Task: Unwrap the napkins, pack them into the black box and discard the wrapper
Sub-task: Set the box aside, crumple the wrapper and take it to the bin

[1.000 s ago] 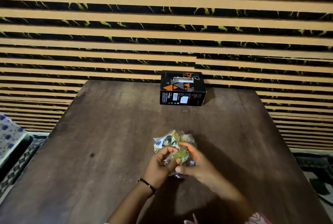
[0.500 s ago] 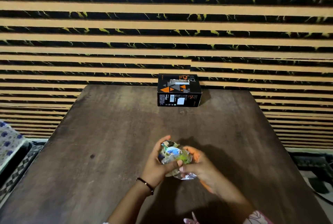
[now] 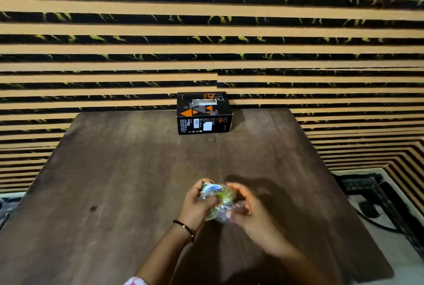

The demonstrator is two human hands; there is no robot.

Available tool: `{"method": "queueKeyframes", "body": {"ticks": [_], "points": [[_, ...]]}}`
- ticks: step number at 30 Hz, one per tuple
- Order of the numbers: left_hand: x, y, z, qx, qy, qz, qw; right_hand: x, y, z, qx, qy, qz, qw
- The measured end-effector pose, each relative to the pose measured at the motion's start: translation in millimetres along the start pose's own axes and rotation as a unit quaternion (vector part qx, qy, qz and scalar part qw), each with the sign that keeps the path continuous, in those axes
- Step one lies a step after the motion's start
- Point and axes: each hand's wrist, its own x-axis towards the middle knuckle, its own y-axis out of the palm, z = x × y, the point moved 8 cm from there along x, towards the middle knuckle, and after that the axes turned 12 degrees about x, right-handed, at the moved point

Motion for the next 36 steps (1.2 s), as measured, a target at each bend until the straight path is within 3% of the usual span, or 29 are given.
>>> {"method": "queueKeyframes", "body": {"ticks": [6, 13, 17, 25, 30, 36], "points": [[-9, 65, 9, -0.023, -0.025, 0.014, 0.999, -32, -22, 3, -0.116, -0.051, 0.04, 0.991], [-32, 186, -8, -0.061, -0.029, 0.158, 0.985, -73, -116, 18, -0.265, -0.097, -0.06, 0.957], [-56, 271, -20, -0.068, -0.032, 0.239, 0.968, -115, -201, 21, -0.166, -0.148, -0.143, 0.964], [-108, 422, -9, 0.032, -0.044, 0.273, 0.961, -210, -361, -10, -0.018, -0.119, -0.222, 0.968], [-118, 492, 3, 0.055, -0.059, 0.26, 0.962, -246, -421, -35, -0.007, -0.107, -0.255, 0.961], [-80, 539, -2, 0.087, -0.03, 0.214, 0.973, -245, -476, -45, -0.077, -0.098, -0.286, 0.95]]}}
